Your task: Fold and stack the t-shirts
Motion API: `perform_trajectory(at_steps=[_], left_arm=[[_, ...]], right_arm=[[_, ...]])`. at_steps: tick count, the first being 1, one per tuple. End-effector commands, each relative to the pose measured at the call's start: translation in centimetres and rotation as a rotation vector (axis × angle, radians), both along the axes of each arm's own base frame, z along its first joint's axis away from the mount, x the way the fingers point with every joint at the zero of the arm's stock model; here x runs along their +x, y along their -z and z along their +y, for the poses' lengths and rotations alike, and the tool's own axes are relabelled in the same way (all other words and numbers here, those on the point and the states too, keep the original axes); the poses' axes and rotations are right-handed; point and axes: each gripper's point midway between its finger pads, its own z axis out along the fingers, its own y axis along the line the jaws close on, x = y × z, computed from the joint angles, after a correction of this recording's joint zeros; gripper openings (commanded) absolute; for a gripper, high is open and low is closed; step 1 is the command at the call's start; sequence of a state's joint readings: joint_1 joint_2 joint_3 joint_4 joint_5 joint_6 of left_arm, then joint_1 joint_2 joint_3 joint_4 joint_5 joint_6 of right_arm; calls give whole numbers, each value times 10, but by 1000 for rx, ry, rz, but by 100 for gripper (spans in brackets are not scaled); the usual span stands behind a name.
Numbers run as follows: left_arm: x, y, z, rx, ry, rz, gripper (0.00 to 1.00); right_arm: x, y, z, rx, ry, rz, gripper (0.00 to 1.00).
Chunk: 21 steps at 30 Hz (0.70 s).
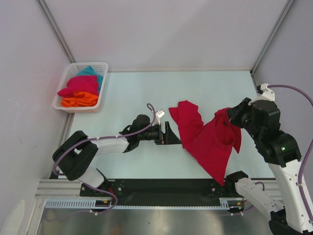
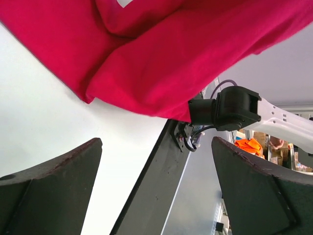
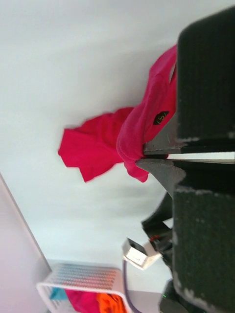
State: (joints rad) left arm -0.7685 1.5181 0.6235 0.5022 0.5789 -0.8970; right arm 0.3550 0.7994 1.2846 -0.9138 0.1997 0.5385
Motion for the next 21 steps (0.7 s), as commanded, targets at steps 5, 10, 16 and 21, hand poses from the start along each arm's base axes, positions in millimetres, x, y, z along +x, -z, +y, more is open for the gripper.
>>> perform_trajectory(at_steps=[5,10,16,21], left_arm=[[15,-17,8,43,-33,-121,99],[62,-34,18,101,-135,-247,99],[143,-28,16,194,-148,-254,99],[195,-22,27,119,-178,-134,99]], right_arm=[[31,17,-8,57,38,-4,0],[32,16,-13,34,45,0,0],[19,24,-13,47,41,29,0],[-3,35,-10,76,19,58,0]])
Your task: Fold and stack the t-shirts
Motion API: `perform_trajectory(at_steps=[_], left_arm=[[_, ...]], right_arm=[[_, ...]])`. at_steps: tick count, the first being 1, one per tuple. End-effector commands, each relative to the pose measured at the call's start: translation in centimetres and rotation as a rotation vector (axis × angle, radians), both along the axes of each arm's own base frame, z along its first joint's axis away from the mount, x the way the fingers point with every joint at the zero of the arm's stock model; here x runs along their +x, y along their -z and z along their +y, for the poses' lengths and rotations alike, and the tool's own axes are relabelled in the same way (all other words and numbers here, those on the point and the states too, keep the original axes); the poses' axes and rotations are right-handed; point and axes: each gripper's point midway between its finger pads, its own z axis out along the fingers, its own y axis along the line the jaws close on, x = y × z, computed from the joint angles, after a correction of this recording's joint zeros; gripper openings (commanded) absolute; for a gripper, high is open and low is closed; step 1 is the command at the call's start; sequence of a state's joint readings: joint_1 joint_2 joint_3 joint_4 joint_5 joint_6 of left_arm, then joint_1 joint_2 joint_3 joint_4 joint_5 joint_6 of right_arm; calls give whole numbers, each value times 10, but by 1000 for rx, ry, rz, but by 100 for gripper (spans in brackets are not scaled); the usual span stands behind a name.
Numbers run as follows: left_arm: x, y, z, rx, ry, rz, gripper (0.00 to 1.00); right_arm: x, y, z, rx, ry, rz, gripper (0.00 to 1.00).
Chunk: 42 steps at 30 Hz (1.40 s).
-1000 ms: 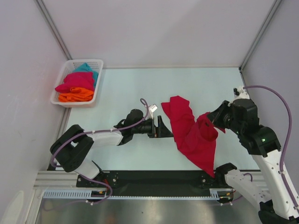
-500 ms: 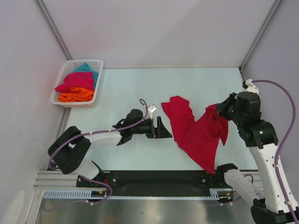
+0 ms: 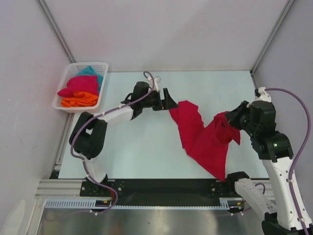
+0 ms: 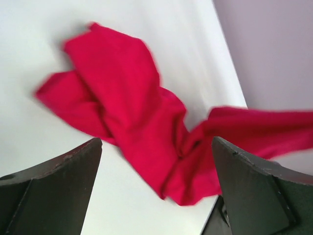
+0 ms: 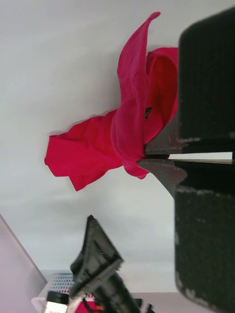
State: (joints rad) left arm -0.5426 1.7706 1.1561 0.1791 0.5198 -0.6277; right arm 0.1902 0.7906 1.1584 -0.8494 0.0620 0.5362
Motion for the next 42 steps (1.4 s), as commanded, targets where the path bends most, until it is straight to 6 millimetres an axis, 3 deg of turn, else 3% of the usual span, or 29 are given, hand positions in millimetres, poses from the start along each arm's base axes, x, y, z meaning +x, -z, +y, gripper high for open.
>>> perform_trajectory(at_steps=[1,7,13,18,25,35,42], left_arm=[[34,21,16,-21,-1,101,99],[46,46,16,-82,-22,187,99],[35,65,0,-169,-2,274,98],[23,62,-17,-120,37,251,98],[26,57,-29,-127,58,236,98],[29,66,-44,-153,60,240,98],[30,76,-65,-187,84,272,98]], right_arm=[[-19,2,3,34,-21,-1,0],[-38,10,-3,13,-17,35,0],[-38,26,-1,19,-17,84,0],[-36,34,3,35,-26,93,0],[-37,42,6,49,-41,110,0],[-39,45,8,58,-44,118,0],[-40,44,5,46,-36,123,0]])
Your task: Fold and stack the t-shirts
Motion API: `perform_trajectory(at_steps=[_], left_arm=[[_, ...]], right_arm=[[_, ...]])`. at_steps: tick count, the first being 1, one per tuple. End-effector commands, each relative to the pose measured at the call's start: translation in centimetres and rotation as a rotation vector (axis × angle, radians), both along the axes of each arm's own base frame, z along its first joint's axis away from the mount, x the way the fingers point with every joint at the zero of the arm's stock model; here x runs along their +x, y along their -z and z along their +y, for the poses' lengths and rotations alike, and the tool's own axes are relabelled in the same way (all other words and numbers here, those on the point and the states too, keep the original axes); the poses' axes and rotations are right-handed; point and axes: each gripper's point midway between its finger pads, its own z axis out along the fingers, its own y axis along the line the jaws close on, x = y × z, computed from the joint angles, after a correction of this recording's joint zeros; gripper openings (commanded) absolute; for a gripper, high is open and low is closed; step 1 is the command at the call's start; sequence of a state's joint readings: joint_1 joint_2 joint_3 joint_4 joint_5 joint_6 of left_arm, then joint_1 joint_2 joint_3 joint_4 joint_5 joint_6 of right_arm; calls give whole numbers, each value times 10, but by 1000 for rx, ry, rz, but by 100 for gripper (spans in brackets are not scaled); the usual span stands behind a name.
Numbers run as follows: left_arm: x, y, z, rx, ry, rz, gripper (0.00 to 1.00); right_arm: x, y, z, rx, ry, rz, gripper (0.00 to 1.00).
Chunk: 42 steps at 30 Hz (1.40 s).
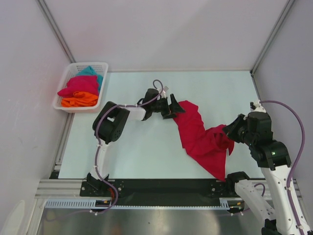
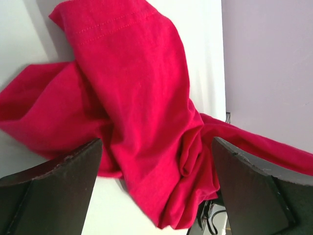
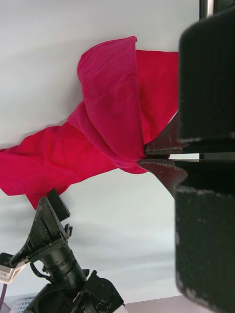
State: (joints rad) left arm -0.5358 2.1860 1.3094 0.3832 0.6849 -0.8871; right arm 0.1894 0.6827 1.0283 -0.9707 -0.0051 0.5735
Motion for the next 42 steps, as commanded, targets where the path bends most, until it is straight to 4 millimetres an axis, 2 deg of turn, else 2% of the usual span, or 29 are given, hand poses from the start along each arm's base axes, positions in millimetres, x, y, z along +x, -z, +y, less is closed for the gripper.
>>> perform_trajectory(at_steps=[1,6,9,12,13,15,16,19,22,24,28,29,31,32,35,36,37,38,39,40,41,42], left_arm=[[6,-19,-24,-76,29,-45,98],[12,-9,-33,-83,32,-23,97],[17,-11,-38,-100,36,-28,89],[18,-10,-43,-121,47,-9,60],[18,-10,-44,-126,50,-3,39],[18,-12,-44,-123,53,4,9],[19,-12,-43,-112,50,4,0],[21,-24,-39,-77,51,-21,0],[28,-54,-30,-57,37,-78,0],[34,-85,-19,-28,18,-141,0],[41,-130,7,15,-14,-216,0],[40,-148,20,22,-32,-231,0],[42,-163,34,42,-64,-258,0],[40,-177,45,46,-81,-267,0],[37,-210,68,47,-110,-307,0],[38,-223,74,45,-119,-330,0],[32,-237,82,48,-127,-347,0],[37,-246,95,52,-157,-360,0],[35,-255,102,49,-168,-370,0],[29,-268,112,51,-181,-386,0],[33,-275,127,56,-210,-392,0],[31,-284,135,55,-222,-405,0]], right_arm=[[2,-9,0,5,0,-31,0],[4,-7,-1,2,4,-24,0],[5,-10,1,4,1,-22,0],[4,-12,1,13,4,-28,0],[4,-11,1,14,6,-26,0],[3,-9,-1,8,11,-20,0],[2,-8,-1,9,12,-18,0],[-1,9,-8,-19,42,11,0],[-2,21,-10,-33,48,30,0],[-1,25,-11,-40,53,35,0],[6,23,-11,-40,52,15,0],[9,18,-11,-51,47,-2,0],[18,11,-17,-89,67,-16,0],[23,-3,-21,-118,66,-52,0],[48,-21,-33,-218,85,-78,0],[62,-38,-36,-243,100,-94,0],[71,-42,-38,-263,100,-90,0],[79,-51,-42,-271,111,-93,0],[87,-69,-39,-254,89,-126,0],[100,-66,-36,-245,74,-99,0],[105,-71,-39,-228,79,-103,0],[111,-75,-34,-202,53,-108,0]])
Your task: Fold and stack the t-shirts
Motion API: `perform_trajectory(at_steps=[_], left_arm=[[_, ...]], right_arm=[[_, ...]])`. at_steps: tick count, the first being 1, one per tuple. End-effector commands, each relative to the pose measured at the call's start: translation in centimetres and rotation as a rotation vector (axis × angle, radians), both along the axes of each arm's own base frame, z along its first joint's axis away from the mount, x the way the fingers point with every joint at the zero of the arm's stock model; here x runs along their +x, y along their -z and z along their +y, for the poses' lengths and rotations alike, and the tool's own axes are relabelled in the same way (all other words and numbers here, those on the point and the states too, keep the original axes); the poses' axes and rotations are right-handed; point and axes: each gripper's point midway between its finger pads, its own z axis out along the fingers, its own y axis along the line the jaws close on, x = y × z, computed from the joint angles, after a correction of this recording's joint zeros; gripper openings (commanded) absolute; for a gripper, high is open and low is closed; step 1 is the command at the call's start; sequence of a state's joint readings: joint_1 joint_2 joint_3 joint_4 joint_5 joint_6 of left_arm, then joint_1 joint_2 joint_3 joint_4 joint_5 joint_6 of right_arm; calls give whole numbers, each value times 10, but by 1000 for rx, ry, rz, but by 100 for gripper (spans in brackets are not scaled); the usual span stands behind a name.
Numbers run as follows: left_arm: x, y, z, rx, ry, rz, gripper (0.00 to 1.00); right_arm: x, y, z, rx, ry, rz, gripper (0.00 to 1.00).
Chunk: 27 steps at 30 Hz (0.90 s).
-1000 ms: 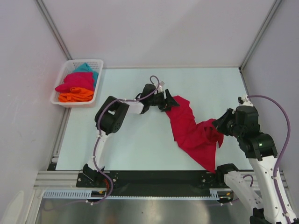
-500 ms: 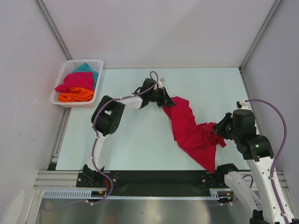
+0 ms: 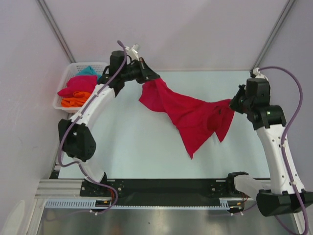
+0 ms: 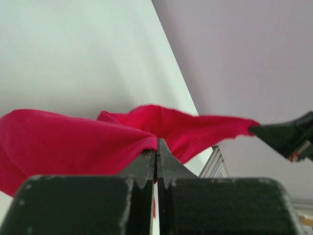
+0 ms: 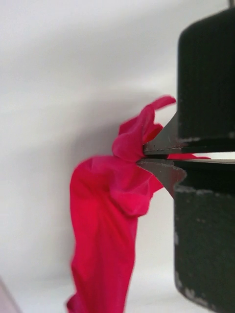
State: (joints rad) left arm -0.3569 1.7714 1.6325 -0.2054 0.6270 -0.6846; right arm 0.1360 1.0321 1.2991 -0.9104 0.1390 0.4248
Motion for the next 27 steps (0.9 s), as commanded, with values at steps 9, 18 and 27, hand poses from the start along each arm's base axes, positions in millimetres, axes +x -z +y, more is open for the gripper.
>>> perform_trajectory(at_steps=[9,18,27], left_arm=[[-21,-76,135,48,-233,-101,0],[-35,-44,163,55,-294,-9,0],[-42,-15,170,101,-327,37,0]], right_arm=[[59,-75,-19,48,-14,-172,0],[33,42,-29,81,6,26,0],[27,59,-9,209,-16,-1,0]])
